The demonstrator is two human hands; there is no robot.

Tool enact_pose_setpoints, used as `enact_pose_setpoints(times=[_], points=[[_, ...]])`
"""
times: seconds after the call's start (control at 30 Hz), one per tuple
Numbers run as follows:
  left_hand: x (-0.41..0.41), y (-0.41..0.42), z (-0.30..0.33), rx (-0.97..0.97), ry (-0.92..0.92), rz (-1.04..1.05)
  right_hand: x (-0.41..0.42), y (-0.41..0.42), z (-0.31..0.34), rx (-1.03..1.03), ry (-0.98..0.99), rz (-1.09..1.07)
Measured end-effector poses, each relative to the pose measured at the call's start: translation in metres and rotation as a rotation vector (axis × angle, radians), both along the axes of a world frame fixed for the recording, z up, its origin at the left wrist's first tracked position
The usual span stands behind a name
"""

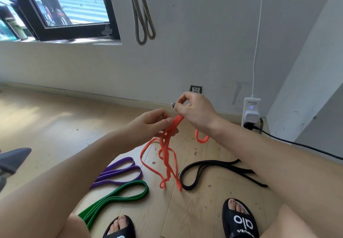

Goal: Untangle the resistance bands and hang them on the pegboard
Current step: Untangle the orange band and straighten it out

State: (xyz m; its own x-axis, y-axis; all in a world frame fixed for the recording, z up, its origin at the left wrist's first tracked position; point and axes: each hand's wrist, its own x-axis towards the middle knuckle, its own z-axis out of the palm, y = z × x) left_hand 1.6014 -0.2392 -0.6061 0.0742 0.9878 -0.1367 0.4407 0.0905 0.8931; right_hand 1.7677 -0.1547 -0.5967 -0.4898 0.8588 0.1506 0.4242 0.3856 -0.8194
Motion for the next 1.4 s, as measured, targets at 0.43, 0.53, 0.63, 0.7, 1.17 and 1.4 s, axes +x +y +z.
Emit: enact_pose_setpoints(times=[0.43,0.53,0.63,0.7,1.17,1.4], points=[[0.000,-0.005,-0.001,-0.083,-0.022,-0.035,0.011,0.005,0.001,-0.001,0.052,-0.104],[0.002,-0.007,0.003,-0.179,-0.183,-0.052,0.008,0.005,0.003,0.017,0.054,-0.127],[0.005,-0.008,0.000,-0.226,-0.123,-0.070,0.008,0.006,0.005,0.042,0.056,-0.166],[0.004,-0.009,-0.002,-0.227,-0.104,-0.072,0.009,0.009,0.005,0.051,0.050,-0.195],[-0.001,-0.009,0.004,-0.142,-0.099,-0.014,0.021,0.022,-0.005,0.101,-0.047,-0.248],[-0.002,-0.010,0.009,-0.131,-0.158,-0.018,0.022,0.023,-0.005,0.135,-0.080,-0.241]])
